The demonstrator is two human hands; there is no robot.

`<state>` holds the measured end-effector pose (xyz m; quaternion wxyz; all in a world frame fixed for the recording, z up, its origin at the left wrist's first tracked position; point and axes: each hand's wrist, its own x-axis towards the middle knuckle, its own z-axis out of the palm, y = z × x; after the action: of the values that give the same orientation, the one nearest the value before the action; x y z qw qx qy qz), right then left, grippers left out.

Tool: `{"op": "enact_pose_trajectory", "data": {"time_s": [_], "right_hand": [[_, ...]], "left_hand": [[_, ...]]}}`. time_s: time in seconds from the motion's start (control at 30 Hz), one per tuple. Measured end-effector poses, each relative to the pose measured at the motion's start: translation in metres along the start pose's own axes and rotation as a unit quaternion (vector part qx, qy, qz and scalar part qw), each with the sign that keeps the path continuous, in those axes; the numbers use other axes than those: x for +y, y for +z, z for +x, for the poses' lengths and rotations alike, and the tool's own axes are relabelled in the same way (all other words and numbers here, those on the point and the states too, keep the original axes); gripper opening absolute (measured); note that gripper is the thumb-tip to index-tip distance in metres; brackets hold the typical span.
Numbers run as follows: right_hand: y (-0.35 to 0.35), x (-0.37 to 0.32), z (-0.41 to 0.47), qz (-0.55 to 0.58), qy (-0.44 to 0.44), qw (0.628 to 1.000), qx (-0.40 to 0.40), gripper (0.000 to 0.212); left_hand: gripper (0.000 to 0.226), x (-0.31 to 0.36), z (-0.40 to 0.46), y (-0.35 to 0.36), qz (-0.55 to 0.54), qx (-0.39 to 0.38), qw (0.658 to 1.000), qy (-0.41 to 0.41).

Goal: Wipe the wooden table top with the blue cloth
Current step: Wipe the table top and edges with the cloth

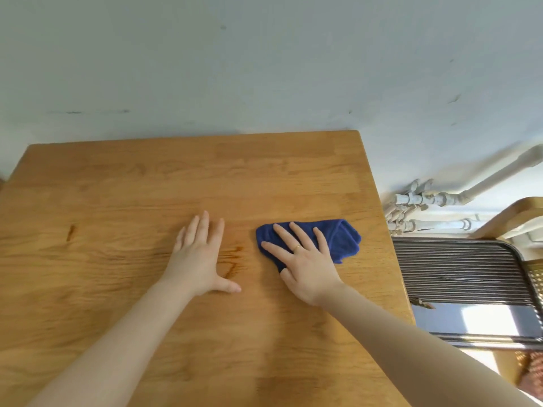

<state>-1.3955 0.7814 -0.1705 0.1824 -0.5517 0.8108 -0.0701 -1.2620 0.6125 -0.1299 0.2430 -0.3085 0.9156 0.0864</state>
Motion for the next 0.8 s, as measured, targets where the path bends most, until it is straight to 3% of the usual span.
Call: {"op": "enact_pose_trajectory", "data": {"time_s": [0.3,0.43,0.57,0.7,0.8], "right_hand": [[-0.020,0.021,0.100,0.011,0.153,0.986,0.063,0.051],[-0.002,-0.006,0.057,-0.022,0.081,0.994,0.064,0.056],[0.009,-0.029,0.015,-0.009,0.006,1.000,0.015,0.066],[-0.005,-0.011,0.059,-0.035,0.016,0.999,0.028,0.067],[-0.013,-0.001,0.106,-0.033,0.088,0.994,0.057,0.056]], "left_hand": [[0.142,-0.025,0.008,0.015,-0.001,-0.030,1.000,-0.001],[0.141,-0.023,0.006,0.014,-0.003,-0.024,1.000,0.004],[0.140,-0.021,0.005,0.012,-0.015,-0.012,1.000,0.006],[0.140,-0.022,0.007,0.012,-0.019,-0.010,1.000,0.009],[0.140,-0.024,0.009,0.018,-0.018,-0.008,1.000,0.008]]}}
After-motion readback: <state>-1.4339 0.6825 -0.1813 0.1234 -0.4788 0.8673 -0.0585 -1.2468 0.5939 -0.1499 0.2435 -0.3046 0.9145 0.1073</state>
